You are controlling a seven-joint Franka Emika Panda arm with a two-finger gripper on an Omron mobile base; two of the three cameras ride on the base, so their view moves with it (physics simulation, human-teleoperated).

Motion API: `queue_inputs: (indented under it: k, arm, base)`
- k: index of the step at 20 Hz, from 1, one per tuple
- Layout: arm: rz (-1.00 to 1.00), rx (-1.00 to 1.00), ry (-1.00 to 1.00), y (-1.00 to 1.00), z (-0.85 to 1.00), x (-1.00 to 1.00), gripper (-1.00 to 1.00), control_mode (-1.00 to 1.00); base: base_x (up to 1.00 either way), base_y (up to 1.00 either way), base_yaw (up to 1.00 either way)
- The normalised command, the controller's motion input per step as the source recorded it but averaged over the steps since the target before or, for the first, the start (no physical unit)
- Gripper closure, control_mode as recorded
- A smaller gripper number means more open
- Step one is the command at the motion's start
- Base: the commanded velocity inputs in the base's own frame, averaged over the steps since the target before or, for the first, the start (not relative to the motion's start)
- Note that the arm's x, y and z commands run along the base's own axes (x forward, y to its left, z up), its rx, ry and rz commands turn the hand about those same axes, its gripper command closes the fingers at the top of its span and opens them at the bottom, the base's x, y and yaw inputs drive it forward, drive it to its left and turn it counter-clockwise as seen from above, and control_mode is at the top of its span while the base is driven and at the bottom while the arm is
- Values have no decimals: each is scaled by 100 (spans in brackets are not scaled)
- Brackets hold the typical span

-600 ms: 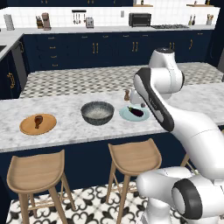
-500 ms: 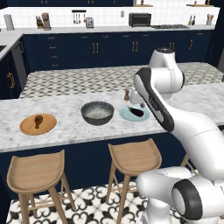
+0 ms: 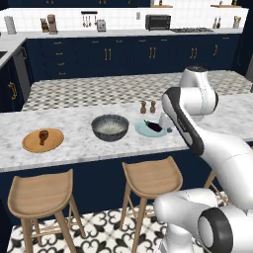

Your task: Pick the chicken drumstick and eggplant from their plates and place them in the bowl. Then put the bowl in the fridge.

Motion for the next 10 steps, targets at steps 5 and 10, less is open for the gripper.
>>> queue_inputs:
  k: [5,10]
  arm:
    - [6,0,0,-29,-24,100,-100,-100]
    - [2,-1,0,0,-42,97,-100,-100]
  base:
    - [0,0,0]
    - [0,0,0]
